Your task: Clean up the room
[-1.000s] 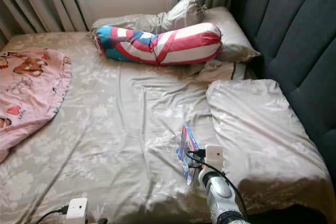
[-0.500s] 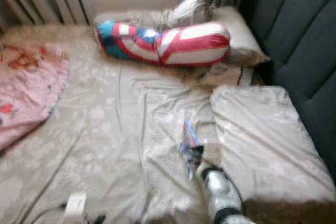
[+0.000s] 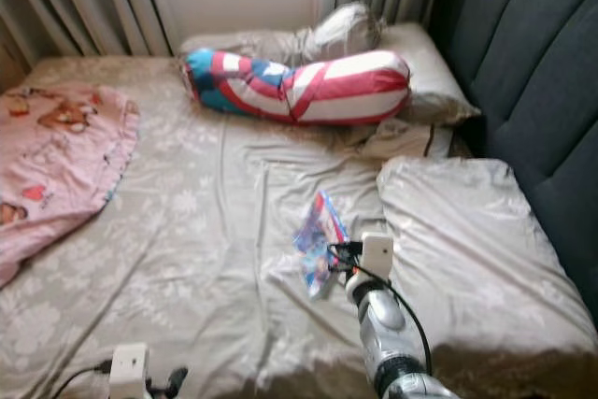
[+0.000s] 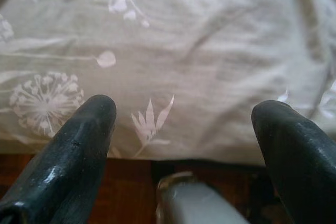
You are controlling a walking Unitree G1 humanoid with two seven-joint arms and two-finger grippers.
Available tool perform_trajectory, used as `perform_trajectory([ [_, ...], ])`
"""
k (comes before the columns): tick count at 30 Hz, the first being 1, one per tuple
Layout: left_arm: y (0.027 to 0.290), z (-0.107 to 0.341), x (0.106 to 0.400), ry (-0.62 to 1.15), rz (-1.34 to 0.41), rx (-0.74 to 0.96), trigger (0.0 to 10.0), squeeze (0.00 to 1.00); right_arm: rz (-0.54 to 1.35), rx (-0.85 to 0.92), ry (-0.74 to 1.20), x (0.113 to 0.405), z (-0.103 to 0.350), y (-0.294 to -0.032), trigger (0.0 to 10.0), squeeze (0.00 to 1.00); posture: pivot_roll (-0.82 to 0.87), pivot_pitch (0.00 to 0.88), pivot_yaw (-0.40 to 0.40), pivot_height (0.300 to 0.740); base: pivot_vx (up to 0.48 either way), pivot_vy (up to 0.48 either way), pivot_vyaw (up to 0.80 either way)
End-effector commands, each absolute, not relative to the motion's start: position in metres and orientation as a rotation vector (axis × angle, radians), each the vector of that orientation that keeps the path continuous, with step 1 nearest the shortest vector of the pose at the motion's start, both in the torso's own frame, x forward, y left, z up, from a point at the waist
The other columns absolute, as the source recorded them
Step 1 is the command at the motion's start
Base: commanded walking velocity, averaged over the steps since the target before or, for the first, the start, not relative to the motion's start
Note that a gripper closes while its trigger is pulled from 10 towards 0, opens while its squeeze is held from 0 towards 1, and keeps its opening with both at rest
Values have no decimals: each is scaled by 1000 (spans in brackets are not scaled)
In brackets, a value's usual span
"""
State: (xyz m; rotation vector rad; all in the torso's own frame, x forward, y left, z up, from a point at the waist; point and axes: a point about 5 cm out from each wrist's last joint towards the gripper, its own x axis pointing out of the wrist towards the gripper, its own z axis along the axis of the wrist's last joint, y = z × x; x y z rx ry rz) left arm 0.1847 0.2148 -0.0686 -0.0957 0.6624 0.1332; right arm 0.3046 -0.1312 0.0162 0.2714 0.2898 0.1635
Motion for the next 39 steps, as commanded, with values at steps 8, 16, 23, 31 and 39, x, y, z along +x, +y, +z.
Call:
perform_trajectory([
  [8, 215, -64, 184, 579, 131, -130, 10000, 0, 71, 436, 153, 319, 39, -143, 10000, 0, -86, 84, -46, 740, 0, 0, 0],
  [16, 215, -62, 185, 541, 120, -148, 10000, 0, -16, 470, 144, 319, 38, -152, 10000, 0, -81, 77, -48, 740, 0, 0, 0],
  [23, 214, -61, 183, 508, 105, -164, 10000, 0, 80, 418, 155, 316, 36, -138, 10000, 0, -97, 63, -35, 740, 0, 0, 0],
  [31, 203, 53, 278, -120, -12, 28, 10000, 0, 89, 416, 172, 311, 31, -136, 10000, 0, -97, 55, -39, 740, 0, 0, 0],
  [39, 191, 76, 279, -217, -100, 109, 10000, 0, 86, 419, 178, 311, 30, -136, 10000, 0, -91, 62, -39, 740, 0, 0, 0],
])
